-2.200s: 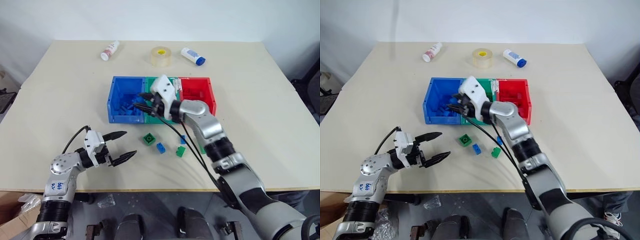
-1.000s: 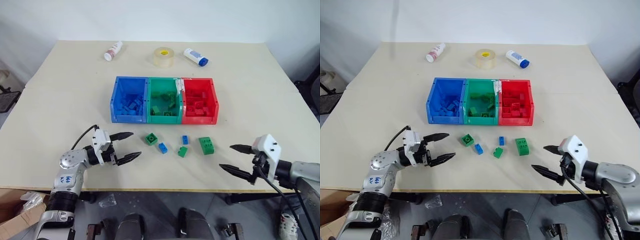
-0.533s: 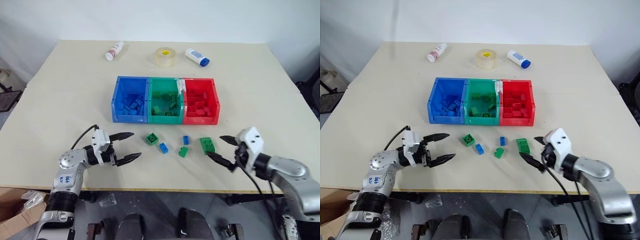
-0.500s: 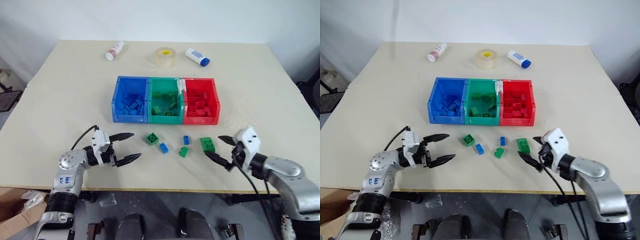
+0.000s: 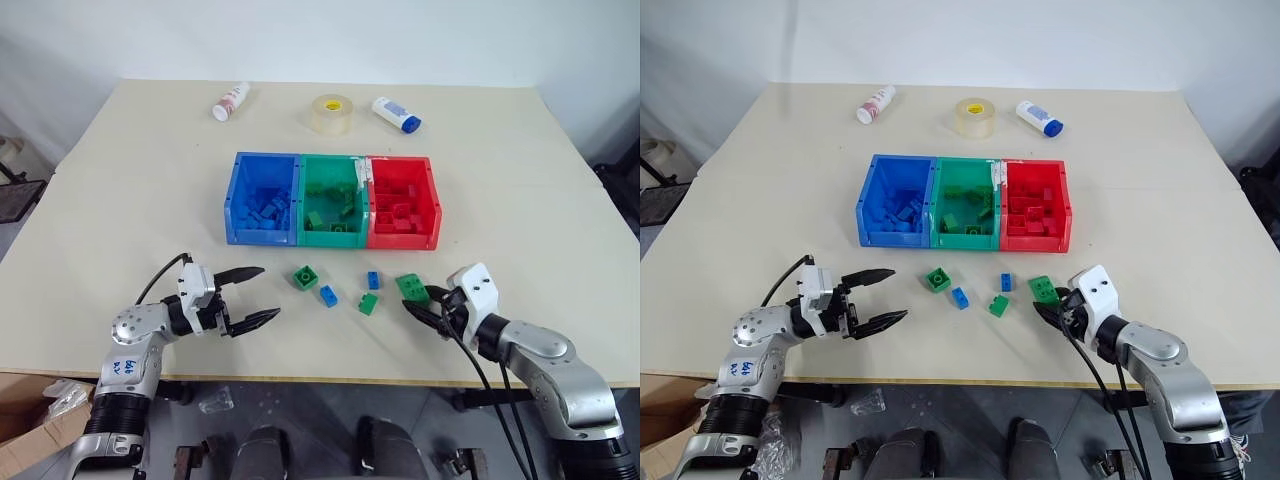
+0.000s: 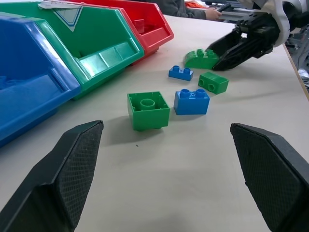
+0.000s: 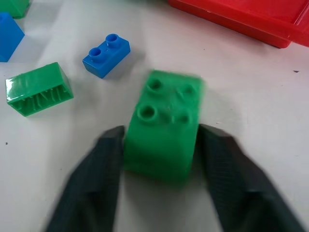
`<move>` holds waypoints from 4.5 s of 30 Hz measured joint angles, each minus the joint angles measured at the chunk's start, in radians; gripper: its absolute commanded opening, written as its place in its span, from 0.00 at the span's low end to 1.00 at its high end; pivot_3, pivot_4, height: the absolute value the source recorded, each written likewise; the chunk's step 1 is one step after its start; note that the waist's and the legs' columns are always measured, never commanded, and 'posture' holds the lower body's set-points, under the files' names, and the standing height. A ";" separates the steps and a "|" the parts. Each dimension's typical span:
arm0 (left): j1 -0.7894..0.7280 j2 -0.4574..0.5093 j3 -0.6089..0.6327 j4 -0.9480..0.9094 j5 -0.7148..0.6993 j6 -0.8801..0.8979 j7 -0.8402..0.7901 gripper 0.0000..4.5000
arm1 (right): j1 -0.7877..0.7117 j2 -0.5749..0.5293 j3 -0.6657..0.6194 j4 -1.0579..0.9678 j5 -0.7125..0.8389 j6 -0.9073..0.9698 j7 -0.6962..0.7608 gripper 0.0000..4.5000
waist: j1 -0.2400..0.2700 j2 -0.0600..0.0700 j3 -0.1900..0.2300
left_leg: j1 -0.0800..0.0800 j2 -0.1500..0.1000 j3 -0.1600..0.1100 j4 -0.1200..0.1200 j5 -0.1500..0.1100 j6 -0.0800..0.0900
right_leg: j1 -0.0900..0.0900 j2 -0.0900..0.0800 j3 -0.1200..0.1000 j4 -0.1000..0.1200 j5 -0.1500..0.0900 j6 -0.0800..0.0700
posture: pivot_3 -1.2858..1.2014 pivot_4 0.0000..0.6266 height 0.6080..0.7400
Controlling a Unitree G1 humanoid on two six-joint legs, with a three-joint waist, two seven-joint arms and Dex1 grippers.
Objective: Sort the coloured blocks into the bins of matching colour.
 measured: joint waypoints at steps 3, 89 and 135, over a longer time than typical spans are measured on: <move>0.000 0.000 0.000 0.000 0.000 0.000 0.000 1.00 | -0.007 0.000 -0.001 0.000 0.001 -0.003 0.002 0.32 | 0.000 0.000 0.000 | 0.000 0.000 0.000 0.000 0.000 0.000 | 0.000 0.000 0.000 0.000 0.000 0.000 | 0.52 0.24 1.00; 0.034 -0.005 0.016 -0.010 -0.020 -0.034 -0.042 1.00 | -0.417 0.027 0.249 0.141 -0.052 -0.110 0.275 0.32 | -0.029 -0.001 0.000 | 0.000 0.001 0.001 0.001 0.000 0.000 | -0.001 0.000 0.000 0.001 0.000 0.001 | 0.52 0.24 1.00; -0.039 0.006 0.001 0.049 -0.022 -0.036 -0.086 1.00 | 0.050 -0.273 -0.165 0.032 0.100 -0.175 0.425 1.00 | -0.025 -0.001 0.000 | 0.001 0.001 0.002 0.000 -0.001 -0.001 | 0.000 0.000 0.000 0.000 0.000 0.000 | 0.52 0.24 1.00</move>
